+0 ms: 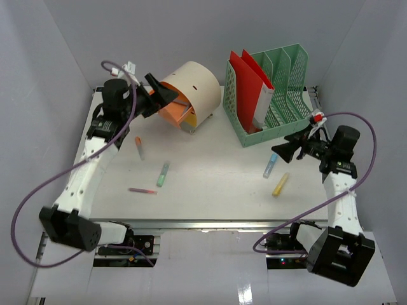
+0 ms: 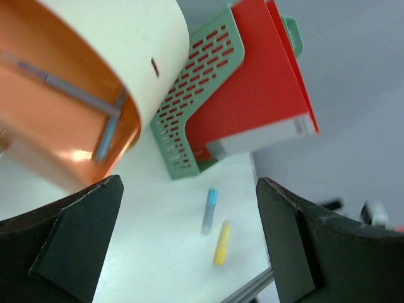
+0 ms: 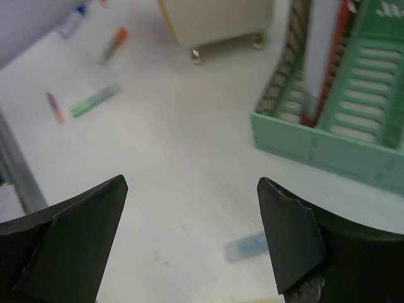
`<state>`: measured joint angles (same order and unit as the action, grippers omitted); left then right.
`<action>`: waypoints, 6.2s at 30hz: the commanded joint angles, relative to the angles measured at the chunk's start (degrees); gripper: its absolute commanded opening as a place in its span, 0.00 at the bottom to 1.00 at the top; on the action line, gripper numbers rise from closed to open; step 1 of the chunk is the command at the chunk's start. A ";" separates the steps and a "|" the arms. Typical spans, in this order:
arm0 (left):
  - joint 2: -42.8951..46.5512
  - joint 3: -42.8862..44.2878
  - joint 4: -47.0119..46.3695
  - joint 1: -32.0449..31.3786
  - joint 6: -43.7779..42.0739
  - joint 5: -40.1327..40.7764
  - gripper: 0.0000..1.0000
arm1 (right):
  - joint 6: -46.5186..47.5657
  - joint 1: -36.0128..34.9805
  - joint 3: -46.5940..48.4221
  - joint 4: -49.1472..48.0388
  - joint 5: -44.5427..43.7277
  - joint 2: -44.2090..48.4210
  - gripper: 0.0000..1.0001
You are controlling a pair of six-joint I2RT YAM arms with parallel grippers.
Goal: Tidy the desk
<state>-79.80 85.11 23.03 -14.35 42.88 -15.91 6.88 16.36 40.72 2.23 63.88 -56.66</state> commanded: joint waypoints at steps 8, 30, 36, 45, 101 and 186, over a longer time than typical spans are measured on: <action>41.02 -38.39 -7.08 0.64 -8.02 -0.96 0.98 | 21.35 -0.39 11.65 35.63 -32.50 -2.74 0.90; 35.51 -51.41 22.11 0.95 30.10 18.84 0.96 | 25.56 -10.47 1.17 23.71 -11.08 -7.85 0.90; 31.04 -51.78 23.63 1.74 34.66 21.19 0.86 | 25.61 -10.47 0.78 24.12 -11.17 -3.48 0.90; 18.26 -48.68 23.74 3.90 32.42 21.56 0.81 | 26.70 -10.47 -0.64 23.96 -12.57 2.54 0.90; -11.18 -43.78 17.50 14.26 17.63 23.38 0.36 | 26.52 -9.08 -1.87 22.45 -15.02 5.09 0.90; -19.39 27.00 7.90 4.41 -1.93 1.06 0.60 | 34.69 -6.29 -3.63 24.30 -6.28 4.96 0.90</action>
<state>-104.51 108.96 34.69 -11.05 44.97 -10.68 35.18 9.80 37.61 25.37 50.43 -53.70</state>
